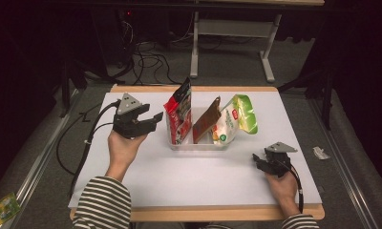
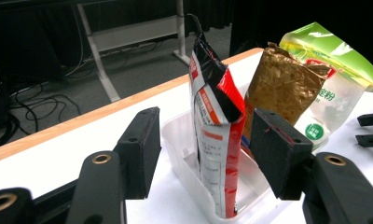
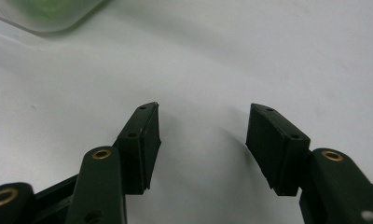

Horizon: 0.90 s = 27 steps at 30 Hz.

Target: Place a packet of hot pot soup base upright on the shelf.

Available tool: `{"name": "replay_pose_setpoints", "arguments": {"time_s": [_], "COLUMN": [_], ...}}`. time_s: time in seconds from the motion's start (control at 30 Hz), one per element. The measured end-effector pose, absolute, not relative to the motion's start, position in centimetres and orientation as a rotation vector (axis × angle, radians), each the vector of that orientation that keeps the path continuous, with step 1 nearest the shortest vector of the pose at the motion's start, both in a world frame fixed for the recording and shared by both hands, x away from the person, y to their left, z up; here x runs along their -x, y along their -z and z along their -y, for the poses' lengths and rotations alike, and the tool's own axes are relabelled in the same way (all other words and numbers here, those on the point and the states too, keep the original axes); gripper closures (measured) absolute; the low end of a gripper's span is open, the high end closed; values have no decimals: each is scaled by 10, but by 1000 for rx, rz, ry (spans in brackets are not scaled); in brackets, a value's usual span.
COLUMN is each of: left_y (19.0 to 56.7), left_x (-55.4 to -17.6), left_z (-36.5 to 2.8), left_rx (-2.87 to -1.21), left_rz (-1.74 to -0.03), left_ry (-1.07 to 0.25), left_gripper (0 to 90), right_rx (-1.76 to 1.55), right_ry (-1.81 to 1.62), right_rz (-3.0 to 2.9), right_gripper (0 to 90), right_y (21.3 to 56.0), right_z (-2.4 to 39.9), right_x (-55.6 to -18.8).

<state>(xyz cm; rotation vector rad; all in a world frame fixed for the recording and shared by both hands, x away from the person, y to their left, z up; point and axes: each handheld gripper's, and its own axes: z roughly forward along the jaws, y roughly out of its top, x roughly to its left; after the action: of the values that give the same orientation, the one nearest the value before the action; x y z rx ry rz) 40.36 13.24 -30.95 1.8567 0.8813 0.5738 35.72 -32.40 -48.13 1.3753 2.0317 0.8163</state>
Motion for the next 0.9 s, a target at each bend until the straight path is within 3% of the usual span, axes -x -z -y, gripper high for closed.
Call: {"name": "replay_pose_setpoints", "arguments": {"time_s": [0.6,0.9], "left_y": [322,336], "left_x": [-373,-359], "left_z": [-149,-160], "left_rx": [-1869,-1834], "left_rz": [-885,-908], "left_ry": [-662,-636], "left_gripper": [430,423], "right_rx": [-1385,-1385], "right_ry": [-820,-819], "right_rz": [-2035,-2034], "right_gripper": [447,447], "right_y": [481,481], "right_z": [324,324], "right_x": [-357,-357]}}
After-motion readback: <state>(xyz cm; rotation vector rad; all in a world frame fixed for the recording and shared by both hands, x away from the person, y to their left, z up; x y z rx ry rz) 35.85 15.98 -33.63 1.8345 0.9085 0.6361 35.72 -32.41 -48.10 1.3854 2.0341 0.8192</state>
